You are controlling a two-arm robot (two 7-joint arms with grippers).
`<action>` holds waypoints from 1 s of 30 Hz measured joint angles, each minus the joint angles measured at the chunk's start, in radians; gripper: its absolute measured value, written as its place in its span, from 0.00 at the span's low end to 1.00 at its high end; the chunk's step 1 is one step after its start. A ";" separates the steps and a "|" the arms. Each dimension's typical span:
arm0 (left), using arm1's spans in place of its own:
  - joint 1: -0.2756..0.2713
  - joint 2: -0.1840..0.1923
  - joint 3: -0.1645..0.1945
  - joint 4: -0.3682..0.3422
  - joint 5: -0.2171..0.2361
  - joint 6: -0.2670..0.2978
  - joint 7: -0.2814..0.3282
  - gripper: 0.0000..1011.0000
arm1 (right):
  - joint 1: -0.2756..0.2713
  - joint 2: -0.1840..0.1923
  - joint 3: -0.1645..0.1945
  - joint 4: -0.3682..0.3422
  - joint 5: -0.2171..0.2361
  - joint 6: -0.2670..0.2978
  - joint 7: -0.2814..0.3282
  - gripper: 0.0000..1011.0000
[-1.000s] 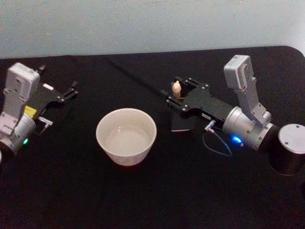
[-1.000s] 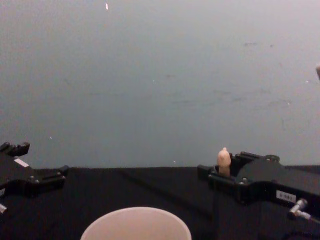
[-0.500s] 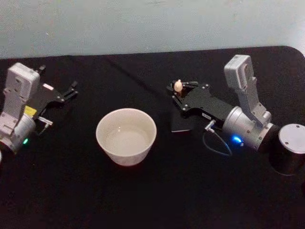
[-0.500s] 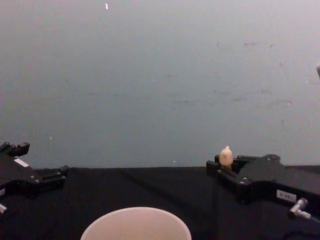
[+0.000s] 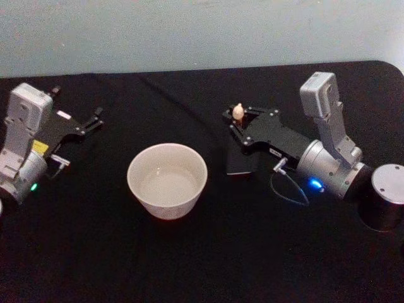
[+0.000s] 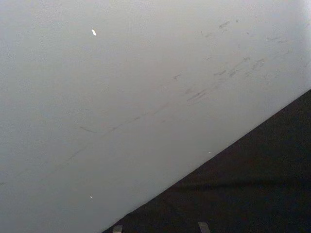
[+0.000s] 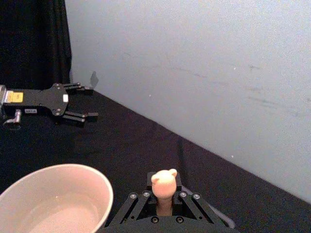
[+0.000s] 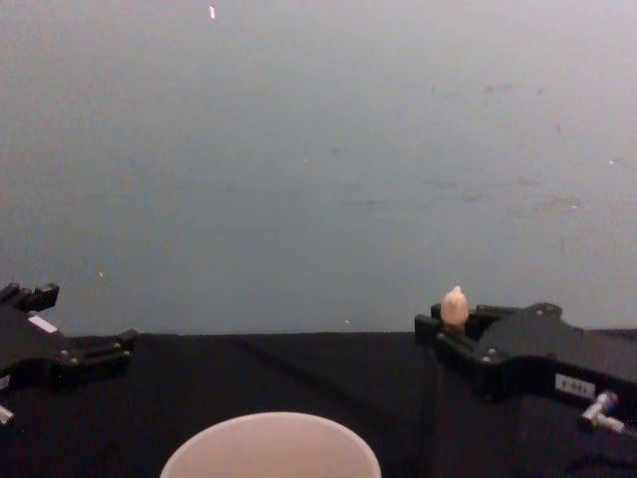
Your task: Pick up the stirring spoon with one hand, stir inside the cup, then place it back in its original position.
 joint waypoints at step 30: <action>0.000 0.000 0.000 0.000 0.000 0.000 0.000 0.99 | -0.040 0.022 0.098 -0.120 0.064 -0.010 0.009 0.16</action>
